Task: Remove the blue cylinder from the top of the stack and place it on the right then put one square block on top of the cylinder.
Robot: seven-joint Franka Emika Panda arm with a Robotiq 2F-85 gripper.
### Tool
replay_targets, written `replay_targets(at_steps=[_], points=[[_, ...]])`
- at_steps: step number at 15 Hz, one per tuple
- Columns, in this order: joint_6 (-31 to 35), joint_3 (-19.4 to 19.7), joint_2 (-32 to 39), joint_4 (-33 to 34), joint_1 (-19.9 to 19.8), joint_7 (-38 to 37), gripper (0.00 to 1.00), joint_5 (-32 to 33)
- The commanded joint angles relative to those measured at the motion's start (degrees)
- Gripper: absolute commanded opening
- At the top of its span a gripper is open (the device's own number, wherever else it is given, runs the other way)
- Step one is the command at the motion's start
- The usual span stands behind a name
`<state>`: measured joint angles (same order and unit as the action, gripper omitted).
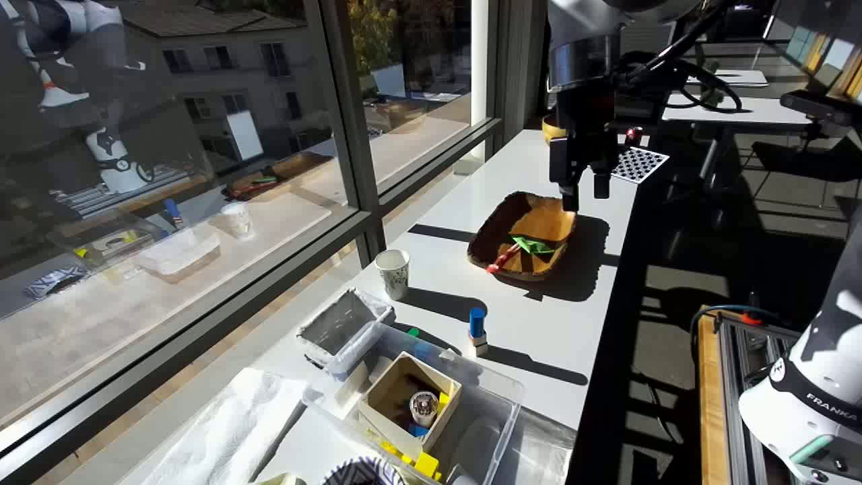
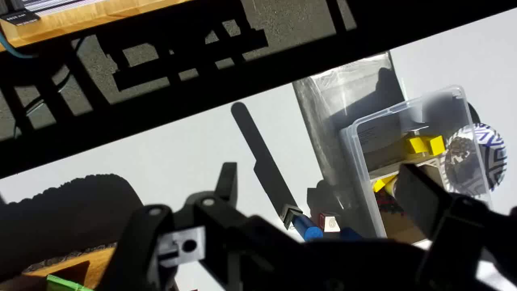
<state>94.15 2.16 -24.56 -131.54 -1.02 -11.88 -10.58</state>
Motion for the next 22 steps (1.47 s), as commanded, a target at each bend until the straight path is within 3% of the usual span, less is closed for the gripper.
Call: replay_targets(at_steps=[1,8,12,15,22], points=[[-0.17,-0.73,0.05,0.11,-0.88,0.28,1.00,-0.24],[-0.17,-0.73,0.05,0.11,-0.88,0.28,1.00,-0.24],[1.96,-4.09,8.04,4.53,0.35,0.57,1.00,5.32],[9.66,-6.73,11.95,4.48,1.64,0.48,1.00,9.45],[37.11,-8.83,17.97,-3.01,3.14,-3.80,1.00,17.07]])
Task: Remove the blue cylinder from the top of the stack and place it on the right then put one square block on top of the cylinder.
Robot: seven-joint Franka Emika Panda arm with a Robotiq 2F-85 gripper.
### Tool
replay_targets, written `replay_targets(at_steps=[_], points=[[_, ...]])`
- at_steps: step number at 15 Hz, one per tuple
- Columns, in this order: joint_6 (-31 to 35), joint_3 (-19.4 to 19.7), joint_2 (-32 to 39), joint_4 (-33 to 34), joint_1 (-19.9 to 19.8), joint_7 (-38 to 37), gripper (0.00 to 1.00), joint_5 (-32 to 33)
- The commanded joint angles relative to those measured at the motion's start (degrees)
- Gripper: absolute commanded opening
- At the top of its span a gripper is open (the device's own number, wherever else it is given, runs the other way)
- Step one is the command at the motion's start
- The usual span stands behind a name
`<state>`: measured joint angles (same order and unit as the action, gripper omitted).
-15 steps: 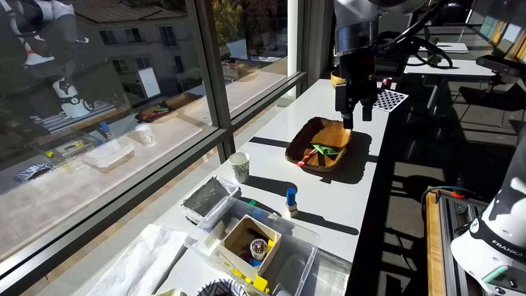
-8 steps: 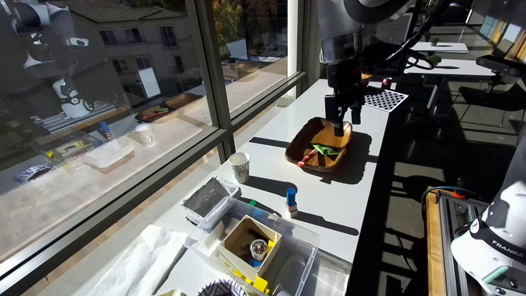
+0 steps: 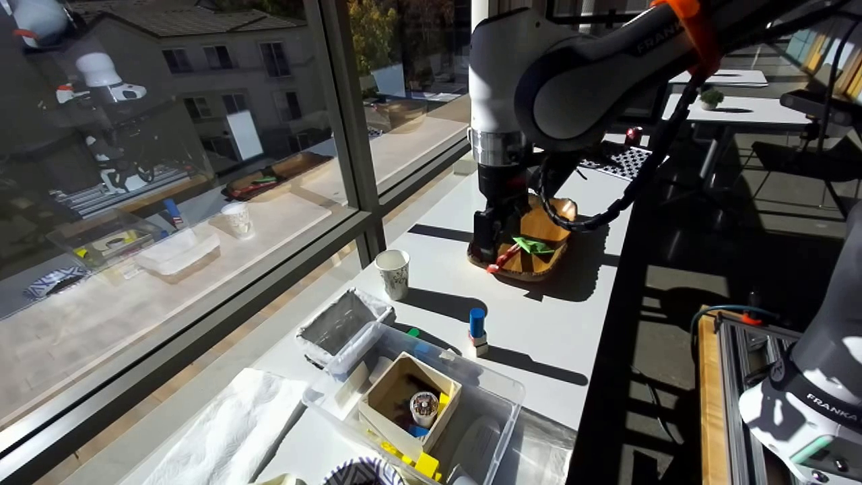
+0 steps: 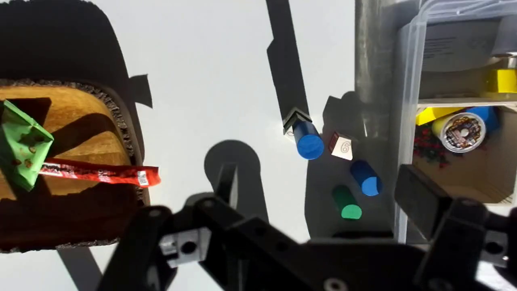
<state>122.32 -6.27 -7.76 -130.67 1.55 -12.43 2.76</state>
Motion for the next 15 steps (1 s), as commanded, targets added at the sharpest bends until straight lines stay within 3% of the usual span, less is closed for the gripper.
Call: replay_targets(at_steps=[1,7,12,15], points=[[12.31,-0.29,1.91,-5.00,0.64,-4.13,1.00,4.21],[28.22,1.34,8.92,-8.09,0.75,-1.19,1.00,1.13],[30.84,1.66,15.20,-6.15,0.69,5.03,1.00,-4.83],[28.56,0.66,17.73,-4.40,0.19,10.42,1.00,-11.48]])
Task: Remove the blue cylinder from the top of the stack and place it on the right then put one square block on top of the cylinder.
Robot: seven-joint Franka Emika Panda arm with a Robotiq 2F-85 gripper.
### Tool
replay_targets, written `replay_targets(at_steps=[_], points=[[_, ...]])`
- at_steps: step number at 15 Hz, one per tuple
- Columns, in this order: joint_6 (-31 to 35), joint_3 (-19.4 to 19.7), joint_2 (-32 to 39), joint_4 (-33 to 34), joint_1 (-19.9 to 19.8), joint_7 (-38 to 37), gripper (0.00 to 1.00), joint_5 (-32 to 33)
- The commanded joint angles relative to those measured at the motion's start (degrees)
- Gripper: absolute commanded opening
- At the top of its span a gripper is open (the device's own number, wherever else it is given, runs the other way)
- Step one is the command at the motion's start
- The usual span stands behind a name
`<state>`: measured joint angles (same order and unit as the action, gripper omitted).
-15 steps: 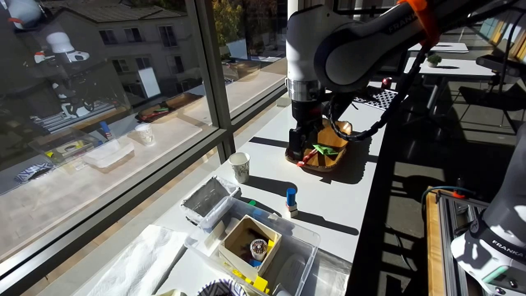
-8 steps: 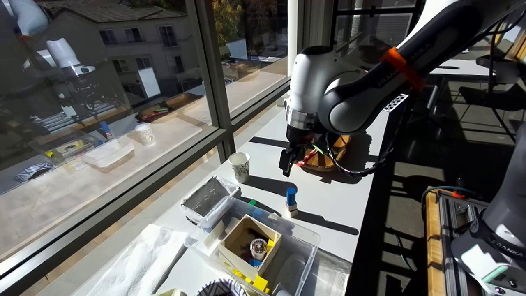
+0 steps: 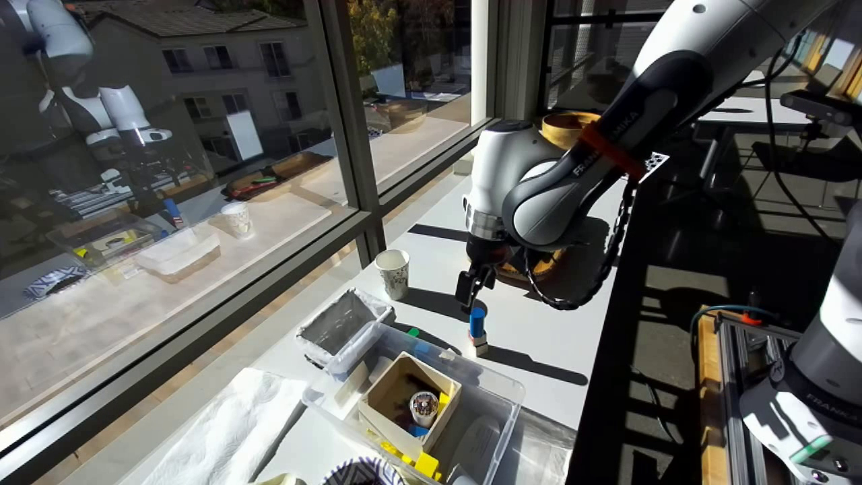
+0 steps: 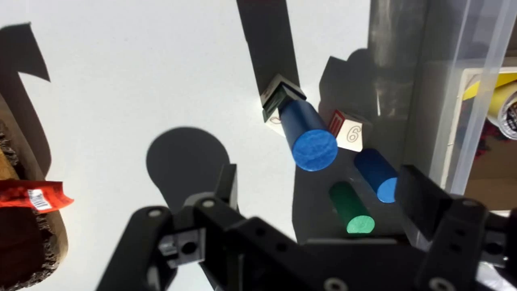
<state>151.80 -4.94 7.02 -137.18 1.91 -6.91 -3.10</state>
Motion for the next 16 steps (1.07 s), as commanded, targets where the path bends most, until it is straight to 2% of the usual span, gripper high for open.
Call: replay_targets(at_steps=[1,4,7,11,12,13,16], points=[[-1.95,-0.80,3.63,2.76,-0.23,5.63,1.00,-6.90],[-3.45,-0.77,5.36,4.30,-0.20,6.16,1.00,-8.31],[-5.39,-0.08,6.91,5.97,0.23,4.25,0.99,-6.71],[-7.87,0.17,8.09,7.50,0.45,3.20,0.91,-6.49],[-8.29,0.18,8.25,7.71,0.48,2.93,0.72,-6.59],[-8.71,0.22,8.40,7.96,0.54,2.54,0.68,-6.53],[-9.35,0.33,8.64,8.27,0.69,1.63,0.45,-6.35]])
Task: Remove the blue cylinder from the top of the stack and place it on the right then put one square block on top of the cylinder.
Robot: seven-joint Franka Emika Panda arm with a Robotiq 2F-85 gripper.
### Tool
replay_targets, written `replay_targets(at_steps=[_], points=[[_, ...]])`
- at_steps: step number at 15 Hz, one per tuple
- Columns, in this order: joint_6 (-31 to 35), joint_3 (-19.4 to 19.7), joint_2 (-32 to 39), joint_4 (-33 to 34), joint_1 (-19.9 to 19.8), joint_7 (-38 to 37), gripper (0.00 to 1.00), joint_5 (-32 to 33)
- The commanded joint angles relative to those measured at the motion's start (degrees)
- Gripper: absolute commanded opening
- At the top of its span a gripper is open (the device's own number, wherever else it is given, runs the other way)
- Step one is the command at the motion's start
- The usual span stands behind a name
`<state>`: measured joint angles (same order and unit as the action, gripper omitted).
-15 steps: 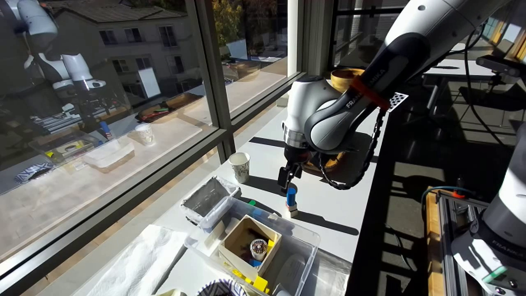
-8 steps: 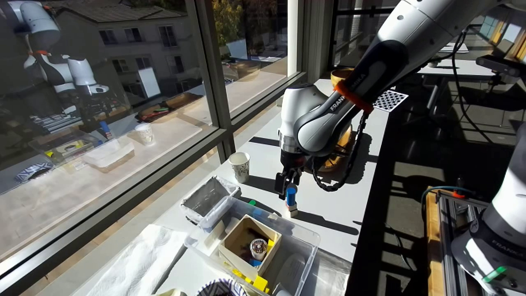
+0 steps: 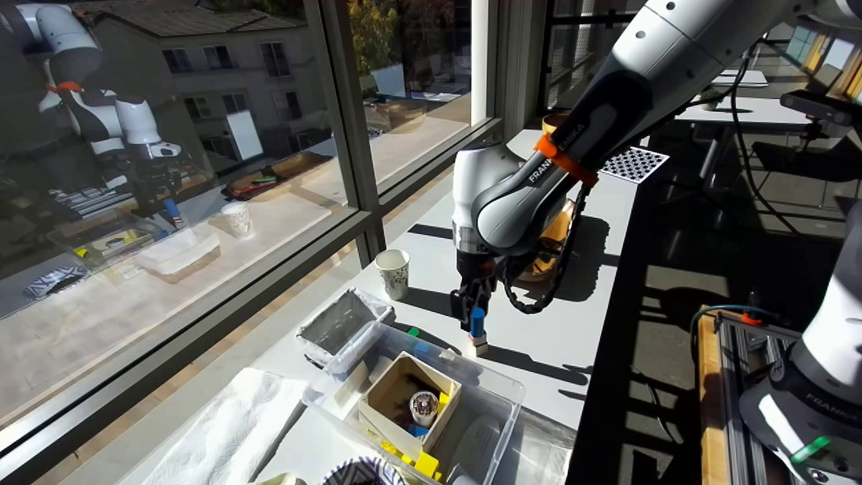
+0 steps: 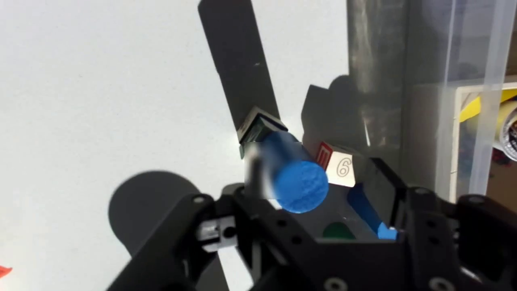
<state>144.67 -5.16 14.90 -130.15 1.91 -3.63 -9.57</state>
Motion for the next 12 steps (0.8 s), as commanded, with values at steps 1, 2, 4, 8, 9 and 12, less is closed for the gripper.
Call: replay_targets(at_steps=[1,2,4,8,9,12], points=[[-2.49,0.67,0.74,1.32,0.79,-2.18,0.36,0.34],[-2.91,0.75,0.76,1.44,0.86,-2.73,0.29,0.47],[-3.95,0.93,0.53,1.48,1.03,-3.84,0.14,0.68],[-7.37,1.49,-1.13,1.52,1.75,-7.29,0.08,1.98],[-9.09,1.68,-2.06,1.66,2.15,-8.83,0.08,2.65],[-18.08,2.29,-5.57,3.19,3.68,-15.85,0.08,6.23]])
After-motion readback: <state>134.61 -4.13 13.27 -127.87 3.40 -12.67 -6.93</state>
